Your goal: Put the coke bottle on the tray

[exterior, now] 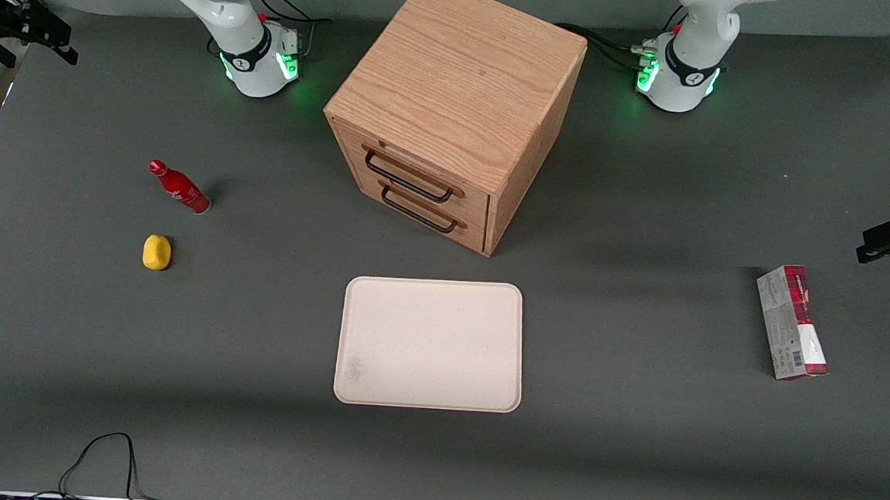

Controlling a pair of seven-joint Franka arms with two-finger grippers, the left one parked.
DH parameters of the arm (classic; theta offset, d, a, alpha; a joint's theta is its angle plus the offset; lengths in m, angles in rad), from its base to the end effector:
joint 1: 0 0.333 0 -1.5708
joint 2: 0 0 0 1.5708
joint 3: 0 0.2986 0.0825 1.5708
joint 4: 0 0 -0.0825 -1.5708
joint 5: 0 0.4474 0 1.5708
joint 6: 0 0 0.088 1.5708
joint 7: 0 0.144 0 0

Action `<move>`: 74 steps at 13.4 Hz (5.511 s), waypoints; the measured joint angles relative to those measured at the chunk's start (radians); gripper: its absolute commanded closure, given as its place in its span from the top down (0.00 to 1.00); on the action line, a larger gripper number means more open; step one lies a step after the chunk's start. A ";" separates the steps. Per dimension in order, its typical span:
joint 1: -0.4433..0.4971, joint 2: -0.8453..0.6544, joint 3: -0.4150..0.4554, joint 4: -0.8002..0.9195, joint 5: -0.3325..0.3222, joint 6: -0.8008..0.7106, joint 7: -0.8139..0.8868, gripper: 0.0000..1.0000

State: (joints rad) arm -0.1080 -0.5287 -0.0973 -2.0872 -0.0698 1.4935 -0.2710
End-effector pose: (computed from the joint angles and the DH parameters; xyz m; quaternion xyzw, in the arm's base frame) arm 0.4335 -0.1068 0.5697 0.9986 0.0387 -0.0350 0.0024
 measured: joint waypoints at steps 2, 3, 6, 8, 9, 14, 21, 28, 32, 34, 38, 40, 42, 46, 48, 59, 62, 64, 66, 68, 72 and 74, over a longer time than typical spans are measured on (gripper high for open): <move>0.000 0.000 -0.010 -0.033 0.000 0.033 -0.002 1.00; 0.000 0.000 -0.012 -0.063 0.000 0.066 -0.002 1.00; 0.000 0.007 -0.012 -0.154 0.000 0.170 -0.002 1.00; 0.000 0.021 -0.012 -0.214 0.000 0.253 -0.002 1.00; 0.000 0.030 -0.012 -0.244 0.000 0.297 -0.002 1.00; 0.000 0.078 -0.012 -0.368 0.000 0.477 -0.001 1.00; 0.000 0.154 -0.055 -0.499 0.000 0.693 0.001 1.00; 0.012 0.197 -0.055 -0.559 0.000 0.785 0.001 1.00; 0.013 0.220 -0.055 -0.593 0.000 0.826 0.001 1.00; 0.013 0.232 -0.055 -0.595 0.000 0.835 0.001 1.00; 0.013 0.244 -0.055 -0.595 0.000 0.844 0.001 0.72; 0.014 0.244 -0.055 -0.595 0.000 0.844 0.001 0.42; 0.018 0.244 -0.055 -0.595 0.000 0.844 0.001 0.13; 0.023 0.245 -0.054 -0.594 0.001 0.844 0.001 0.00; 0.023 0.245 -0.054 -0.594 0.001 0.844 0.001 0.00; 0.068 0.159 -0.038 -0.194 0.001 0.373 0.001 0.00; 0.102 0.157 -0.037 0.025 0.001 0.164 0.001 0.00; 0.110 0.165 -0.037 0.108 0.001 0.102 0.001 0.00; 0.118 0.188 -0.037 0.153 0.001 0.096 0.001 0.00; 0.143 0.243 -0.036 0.227 0.001 0.090 0.001 0.00; 0.224 0.478 -0.030 0.545 0.042 -0.018 0.004 0.00; 0.258 0.619 -0.023 0.695 0.077 -0.023 0.012 0.00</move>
State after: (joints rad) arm 0.1503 0.0905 -0.1200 -1.3924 0.0073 1.4707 -0.2586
